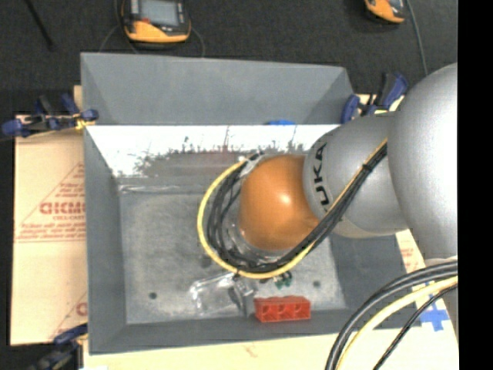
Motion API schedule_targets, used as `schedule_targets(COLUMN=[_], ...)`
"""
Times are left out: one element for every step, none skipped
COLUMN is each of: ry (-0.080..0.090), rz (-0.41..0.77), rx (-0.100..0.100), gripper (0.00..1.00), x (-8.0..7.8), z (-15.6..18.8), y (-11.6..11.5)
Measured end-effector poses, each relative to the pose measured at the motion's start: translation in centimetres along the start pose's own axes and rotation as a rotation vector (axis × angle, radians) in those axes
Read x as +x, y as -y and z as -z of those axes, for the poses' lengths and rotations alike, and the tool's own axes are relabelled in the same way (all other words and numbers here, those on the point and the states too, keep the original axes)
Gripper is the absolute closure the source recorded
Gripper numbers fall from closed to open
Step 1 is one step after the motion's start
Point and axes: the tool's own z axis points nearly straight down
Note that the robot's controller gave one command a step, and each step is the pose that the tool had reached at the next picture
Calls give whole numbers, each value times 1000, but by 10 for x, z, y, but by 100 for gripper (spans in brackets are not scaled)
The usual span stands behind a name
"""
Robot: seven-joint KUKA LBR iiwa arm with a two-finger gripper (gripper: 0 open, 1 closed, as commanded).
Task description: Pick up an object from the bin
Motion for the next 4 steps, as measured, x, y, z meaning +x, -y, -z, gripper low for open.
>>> schedule_targets(ry=[8,-9,-10,13], rz=[-15,-32,-36,-27], rx=[9,6,3,4], gripper=[0,0,100,100], x=[1,-20,-20,-16], z=[-3,-4,-3,137], y=[-12,-16,-17,-12])
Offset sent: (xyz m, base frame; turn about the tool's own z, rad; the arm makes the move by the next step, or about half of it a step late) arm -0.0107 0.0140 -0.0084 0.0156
